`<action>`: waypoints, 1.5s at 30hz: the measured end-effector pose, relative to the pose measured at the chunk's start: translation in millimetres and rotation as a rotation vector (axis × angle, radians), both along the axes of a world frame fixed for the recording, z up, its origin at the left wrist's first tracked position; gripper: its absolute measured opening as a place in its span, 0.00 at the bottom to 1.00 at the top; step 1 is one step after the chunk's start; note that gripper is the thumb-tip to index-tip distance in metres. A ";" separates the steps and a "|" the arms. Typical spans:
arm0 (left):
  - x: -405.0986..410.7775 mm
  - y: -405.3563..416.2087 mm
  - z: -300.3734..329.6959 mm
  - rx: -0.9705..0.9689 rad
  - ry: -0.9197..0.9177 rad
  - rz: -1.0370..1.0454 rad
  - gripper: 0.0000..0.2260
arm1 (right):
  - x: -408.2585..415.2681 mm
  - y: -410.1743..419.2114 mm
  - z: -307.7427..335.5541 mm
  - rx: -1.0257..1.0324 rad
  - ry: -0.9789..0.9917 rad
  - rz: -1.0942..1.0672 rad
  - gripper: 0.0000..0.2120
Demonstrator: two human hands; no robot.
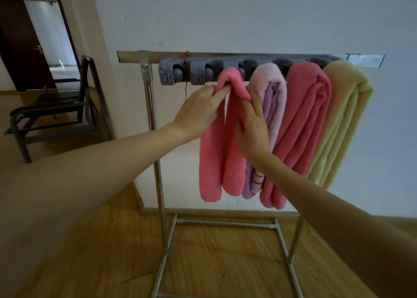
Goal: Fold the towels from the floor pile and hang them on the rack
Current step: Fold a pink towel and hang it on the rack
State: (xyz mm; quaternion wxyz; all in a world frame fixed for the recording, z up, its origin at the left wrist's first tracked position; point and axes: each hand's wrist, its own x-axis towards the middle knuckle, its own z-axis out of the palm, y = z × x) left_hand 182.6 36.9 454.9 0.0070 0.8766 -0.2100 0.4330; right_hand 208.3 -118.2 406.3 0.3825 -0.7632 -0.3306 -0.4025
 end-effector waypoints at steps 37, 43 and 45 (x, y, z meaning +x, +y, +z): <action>-38.2 27.2 -174.8 -0.647 0.610 0.030 0.10 | -33.3 -12.1 -154.7 -0.221 0.449 -0.071 0.11; -67.2 41.4 -266.2 -0.619 0.832 0.150 0.11 | -41.4 -25.2 -225.0 -0.453 0.638 -0.063 0.23; -77.1 40.5 -300.9 -0.641 0.900 0.202 0.10 | -48.1 -28.8 -249.2 -0.538 0.746 -0.056 0.24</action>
